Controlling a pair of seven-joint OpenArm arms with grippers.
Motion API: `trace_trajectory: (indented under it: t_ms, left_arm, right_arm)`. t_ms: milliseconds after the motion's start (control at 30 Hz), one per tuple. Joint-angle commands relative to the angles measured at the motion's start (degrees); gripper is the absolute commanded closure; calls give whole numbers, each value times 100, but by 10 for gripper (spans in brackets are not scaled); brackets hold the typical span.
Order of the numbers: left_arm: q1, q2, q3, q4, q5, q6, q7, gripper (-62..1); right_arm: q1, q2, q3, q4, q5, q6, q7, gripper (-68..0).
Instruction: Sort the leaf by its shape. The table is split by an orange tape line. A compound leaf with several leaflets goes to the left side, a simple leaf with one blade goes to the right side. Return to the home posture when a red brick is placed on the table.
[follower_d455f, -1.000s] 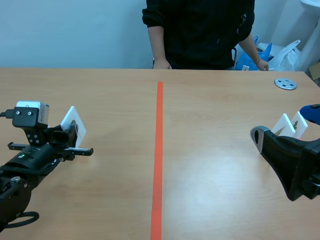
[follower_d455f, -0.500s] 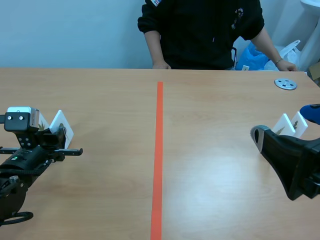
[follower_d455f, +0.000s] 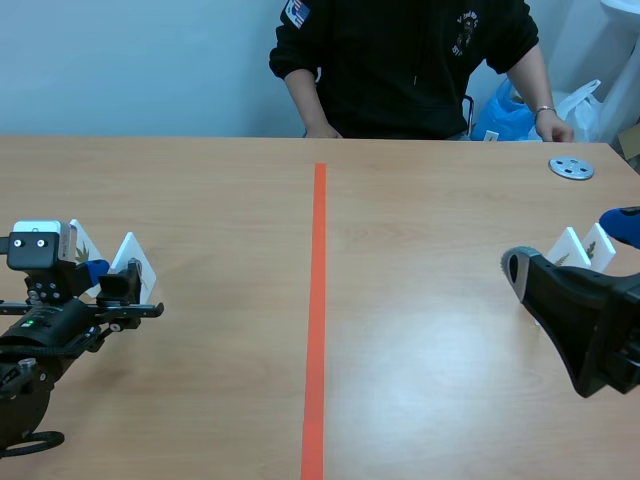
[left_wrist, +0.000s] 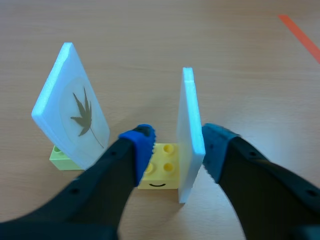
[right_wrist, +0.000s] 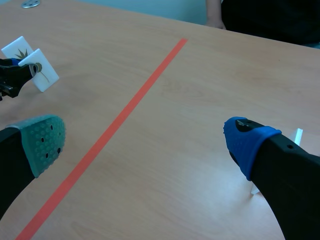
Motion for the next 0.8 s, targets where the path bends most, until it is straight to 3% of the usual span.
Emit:
trace_trajectory:
  t_ms: [0,133,300,400,600,767]
  left_arm:
    - [-79,-52,-22,96,-2,-9,-101,-278]
    - [-37,-125,-26,118,-4,-42,-177,-338]
    - [321,-278,-26,673,-151,-393,-208,-430]
    - [610,-341,-26,1263,-297,-623,-203,-500]
    - [1307,-422,-39,2833,-323,-887,-197,-546]
    - [1891,-422,-243,4197,-321,-1161,164,-623]
  right_arm:
    - [66,-2,46,15,83,4,103,-679]
    - [66,-2,46,15,83,4,103,-679]
    - [66,-2,46,15,83,4,105,-679]
    - [66,-2,46,15,83,4,105,-679]
    - [66,-2,46,15,81,4,103,-679]
    - [66,-2,48,15,81,2,105,-679]
